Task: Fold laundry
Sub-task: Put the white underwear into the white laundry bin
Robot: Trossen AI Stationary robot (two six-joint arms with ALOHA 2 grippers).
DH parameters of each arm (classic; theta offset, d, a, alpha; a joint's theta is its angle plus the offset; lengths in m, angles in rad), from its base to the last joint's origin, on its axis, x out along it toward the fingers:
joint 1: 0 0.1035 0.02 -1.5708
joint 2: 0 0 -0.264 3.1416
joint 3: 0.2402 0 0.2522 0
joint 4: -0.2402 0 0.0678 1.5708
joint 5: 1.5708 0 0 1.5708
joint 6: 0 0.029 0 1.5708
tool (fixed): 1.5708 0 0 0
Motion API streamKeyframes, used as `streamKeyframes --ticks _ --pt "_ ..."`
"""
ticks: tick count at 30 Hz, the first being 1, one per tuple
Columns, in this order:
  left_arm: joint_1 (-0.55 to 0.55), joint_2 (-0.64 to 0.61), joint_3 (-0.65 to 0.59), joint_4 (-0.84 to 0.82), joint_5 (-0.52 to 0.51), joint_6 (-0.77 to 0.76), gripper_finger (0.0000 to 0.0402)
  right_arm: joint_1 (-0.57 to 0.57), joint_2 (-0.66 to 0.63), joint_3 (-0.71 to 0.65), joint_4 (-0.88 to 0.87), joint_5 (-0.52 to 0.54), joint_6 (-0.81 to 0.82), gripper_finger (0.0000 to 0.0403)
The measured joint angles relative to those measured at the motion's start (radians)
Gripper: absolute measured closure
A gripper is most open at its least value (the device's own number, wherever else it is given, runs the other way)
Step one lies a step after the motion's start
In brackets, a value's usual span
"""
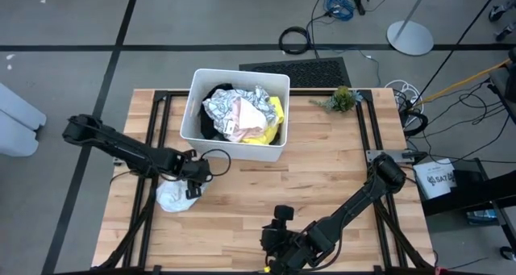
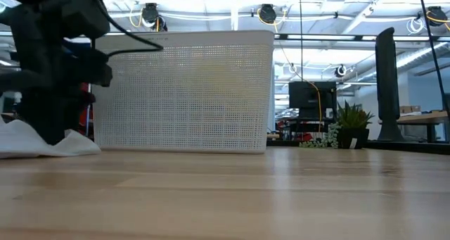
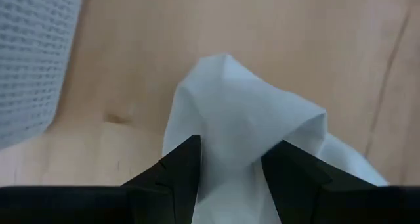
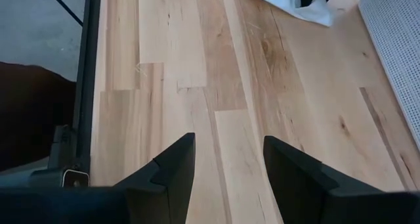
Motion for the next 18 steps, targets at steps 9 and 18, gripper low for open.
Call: streamKeyframes --ticks 9,18 --pt "-0.007 0.043 0.012 0.056 -0.033 0.027 0.0377 0.0 0.0 0.0 0.0 0.0 0.0 0.0234" --pt "-0.081 -0.008 0.199 0.064 0.009 0.078 0.0393 0.0 -0.001 0.0 -0.001 -0.003 -0.01 0.0234"
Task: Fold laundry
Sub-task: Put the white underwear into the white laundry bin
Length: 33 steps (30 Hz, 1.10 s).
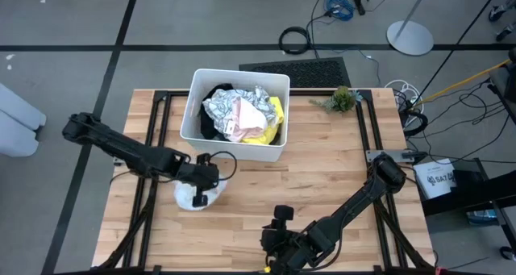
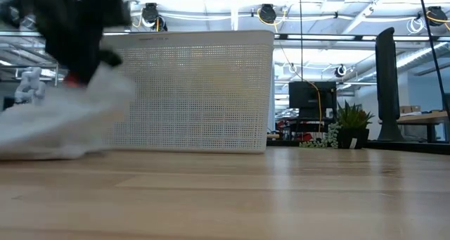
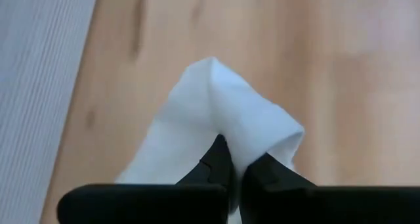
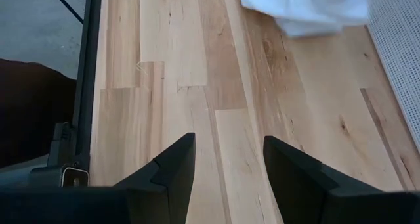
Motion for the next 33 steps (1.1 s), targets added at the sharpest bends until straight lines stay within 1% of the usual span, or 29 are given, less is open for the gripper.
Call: streamKeyframes --ticks 5,9,12,14,17,21,25,29,31,33 --pt "-0.061 -0.051 0.166 0.002 0.068 0.022 0.0394 0.003 -0.029 0.0 -0.008 0.0 0.022 0.0234" --pt "-0.111 -0.092 0.307 0.009 0.101 0.055 0.0393 0.004 -0.054 0.0 -0.03 -0.001 0.06 0.0234" --pt "-0.14 -0.113 0.404 0.01 0.146 0.09 0.0393 0.009 -0.065 0.0 -0.049 -0.017 0.092 0.0234" --pt "-0.158 -0.124 0.449 0.011 0.155 0.102 0.0392 0.011 -0.067 0.001 -0.064 -0.035 0.118 0.0234" --pt "-0.169 -0.137 0.484 0.007 0.153 0.118 0.0392 0.017 -0.067 0.001 -0.097 -0.056 0.156 0.0234" --pt "-0.169 -0.139 0.488 0.002 0.148 0.116 0.0392 0.023 -0.067 0.001 -0.108 -0.056 0.181 0.0234" --pt "-0.169 -0.121 0.488 0.003 0.148 0.116 0.0391 0.023 -0.055 0.001 -0.071 -0.039 0.131 0.0234" --pt "-0.169 -0.11 0.488 0.003 0.147 0.116 0.0391 0.01 -0.035 0.001 -0.044 -0.044 0.085 0.0234" --pt "-0.169 -0.108 0.488 0.003 0.147 0.115 0.0391 -0.002 -0.035 0.001 -0.035 -0.014 0.06 0.0234" --pt "-0.169 -0.105 0.488 0.003 0.147 0.115 0.0391 -0.011 -0.034 0.001 -0.012 0.042 0.02 0.0234"
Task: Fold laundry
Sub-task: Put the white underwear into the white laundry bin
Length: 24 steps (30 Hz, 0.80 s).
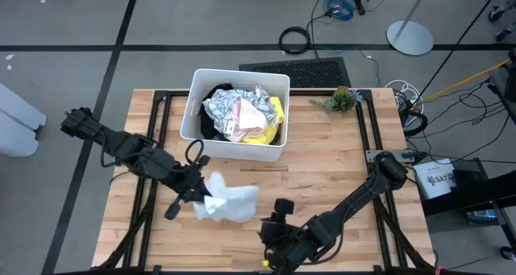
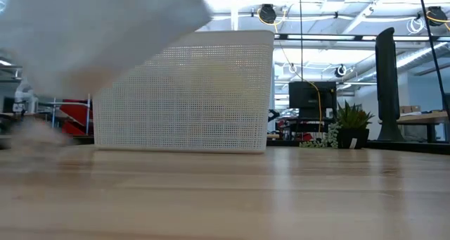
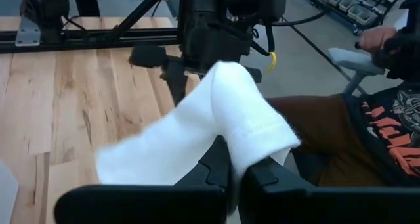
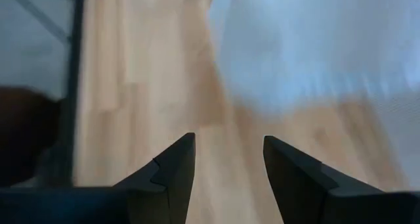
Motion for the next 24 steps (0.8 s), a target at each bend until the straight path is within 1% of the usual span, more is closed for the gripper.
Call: streamKeyframes --ticks 5,8,20,22,24 --pt "0.0 0.005 0.0 -0.003 0.005 0.0 0.0391 -0.002 -0.001 0.0 0.044 0.143 -0.078 0.0234" --pt "0.0 0.005 0.0 -0.004 0.008 0.0 0.0391 0.001 -0.001 0.0 0.044 0.174 -0.096 0.0234" --pt "0.0 0.005 0.0 -0.003 0.009 0.0 0.0391 0.0 -0.001 0.0 0.051 0.17 -0.091 0.0234" --pt "0.0 0.005 0.0 0.003 -0.004 0.0 0.0391 0.0 0.0 0.0 0.088 0.147 -0.096 0.0234" --pt "0.0 0.005 0.0 0.01 -0.034 0.0 0.0391 0.0 0.003 0.0 0.14 0.103 -0.126 0.0234"
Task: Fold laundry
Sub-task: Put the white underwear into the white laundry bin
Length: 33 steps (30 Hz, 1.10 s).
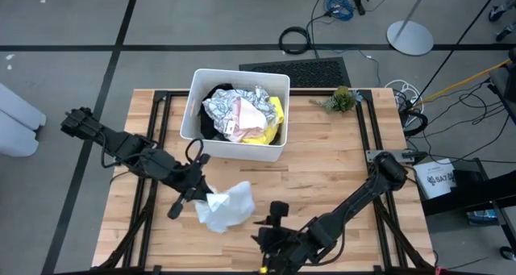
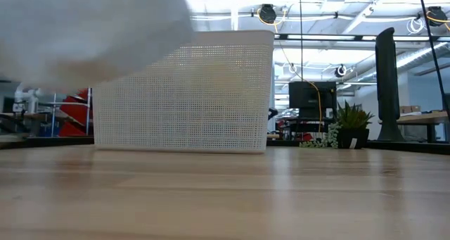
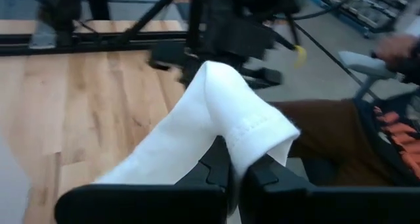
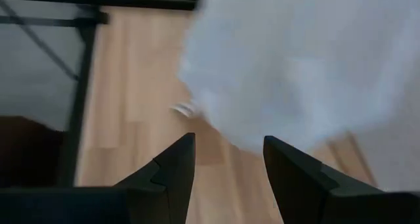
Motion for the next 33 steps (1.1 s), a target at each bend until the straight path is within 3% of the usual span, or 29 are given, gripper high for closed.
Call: streamKeyframes --ticks 5,11,18,33 --pt "0.001 0.0 0.0 0.003 -0.048 -0.042 0.0391 0.0 0.014 0.0 0.036 -0.036 -0.041 0.0234" --pt "0.0 0.0 0.0 -0.011 -0.047 -0.045 0.0391 0.0 0.014 0.0 0.023 0.087 -0.058 0.0234" --pt "0.0 0.0 0.0 -0.028 0.005 -0.044 0.0391 0.0 0.01 0.0 -0.036 0.131 -0.051 0.0234" --pt "0.0 0.0 0.0 -0.033 0.072 -0.052 0.0391 -0.117 0.01 0.0 -0.141 0.019 -0.135 0.0234"
